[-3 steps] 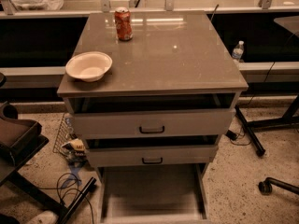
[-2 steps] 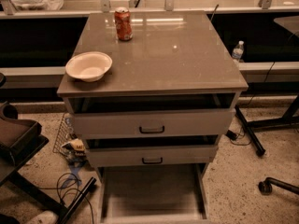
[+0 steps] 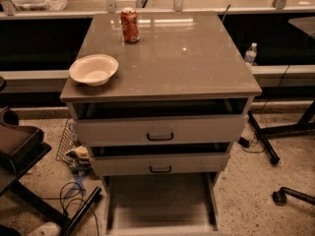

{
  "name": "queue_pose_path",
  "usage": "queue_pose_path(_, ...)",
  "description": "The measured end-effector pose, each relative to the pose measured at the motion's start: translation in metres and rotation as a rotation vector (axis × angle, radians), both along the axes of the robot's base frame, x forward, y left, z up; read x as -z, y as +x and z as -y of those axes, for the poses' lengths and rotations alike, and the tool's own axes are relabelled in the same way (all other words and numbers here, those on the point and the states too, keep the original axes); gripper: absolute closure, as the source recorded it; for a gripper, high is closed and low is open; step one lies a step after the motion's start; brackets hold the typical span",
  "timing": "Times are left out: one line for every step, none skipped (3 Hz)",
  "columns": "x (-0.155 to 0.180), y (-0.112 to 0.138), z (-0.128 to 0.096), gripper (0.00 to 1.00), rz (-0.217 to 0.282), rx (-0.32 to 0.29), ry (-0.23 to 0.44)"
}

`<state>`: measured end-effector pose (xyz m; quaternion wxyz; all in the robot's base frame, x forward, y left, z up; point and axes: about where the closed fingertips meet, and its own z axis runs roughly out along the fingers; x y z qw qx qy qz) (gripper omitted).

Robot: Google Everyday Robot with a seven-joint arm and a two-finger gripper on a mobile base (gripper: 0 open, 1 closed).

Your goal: Close bottom drawer

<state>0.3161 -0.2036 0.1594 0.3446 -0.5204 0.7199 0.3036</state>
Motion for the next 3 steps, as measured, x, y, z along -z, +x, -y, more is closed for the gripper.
queue_pose_path(0.006, 0.022, -0.016, 1.0, 0.028, -0.031, 0.022)
queue_pose_path(-0.001, 0.039, -0.023, 1.0, 0.055, -0.051, 0.012)
queue_pose_path(-0.021, 0.067, -0.027, 1.0, 0.103, -0.077, -0.019)
